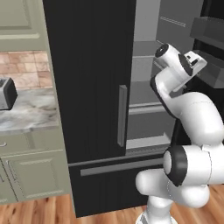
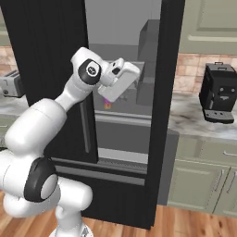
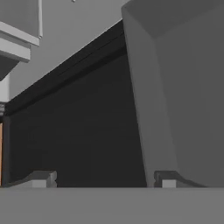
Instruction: Open the fridge, grab two sodas, and place both sodas inside the bowl with ice on the dining counter.
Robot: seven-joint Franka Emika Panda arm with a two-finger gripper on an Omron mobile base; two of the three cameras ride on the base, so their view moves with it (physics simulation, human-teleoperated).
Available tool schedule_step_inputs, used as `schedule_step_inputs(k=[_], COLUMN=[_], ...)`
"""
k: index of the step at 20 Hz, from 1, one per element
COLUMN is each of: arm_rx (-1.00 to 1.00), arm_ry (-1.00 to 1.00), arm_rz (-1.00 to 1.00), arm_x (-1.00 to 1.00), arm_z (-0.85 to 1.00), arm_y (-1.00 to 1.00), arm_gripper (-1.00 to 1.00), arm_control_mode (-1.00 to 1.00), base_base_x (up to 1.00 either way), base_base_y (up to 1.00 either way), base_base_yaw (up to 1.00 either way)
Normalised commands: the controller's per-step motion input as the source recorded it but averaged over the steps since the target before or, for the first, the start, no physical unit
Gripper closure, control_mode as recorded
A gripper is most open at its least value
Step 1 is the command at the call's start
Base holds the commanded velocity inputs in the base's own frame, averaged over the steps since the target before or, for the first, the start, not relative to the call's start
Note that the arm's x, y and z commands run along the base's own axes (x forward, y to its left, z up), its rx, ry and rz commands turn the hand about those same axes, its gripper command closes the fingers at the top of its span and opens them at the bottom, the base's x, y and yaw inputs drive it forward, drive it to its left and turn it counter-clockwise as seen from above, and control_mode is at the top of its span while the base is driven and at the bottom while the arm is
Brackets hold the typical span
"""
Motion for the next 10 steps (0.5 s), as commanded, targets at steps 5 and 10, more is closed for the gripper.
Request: schedule_step_inputs(k=[5, 10], arm_rx=[0.05, 0.08], arm_ry=[0.03, -0.06], arm_rz=[-0.04, 0.01], arm_x=[0.00, -0.52], arm_z=[-0.02, -0.23], arm_y=[-0.21, 0.53], arm_gripper=[-1.00, -1.00], arm_control_mode=[-1.00, -1.00], base_base_x=[0.00, 0.00], base_base_y=[0.00, 0.00], base_base_yaw=[0.00, 0.00])
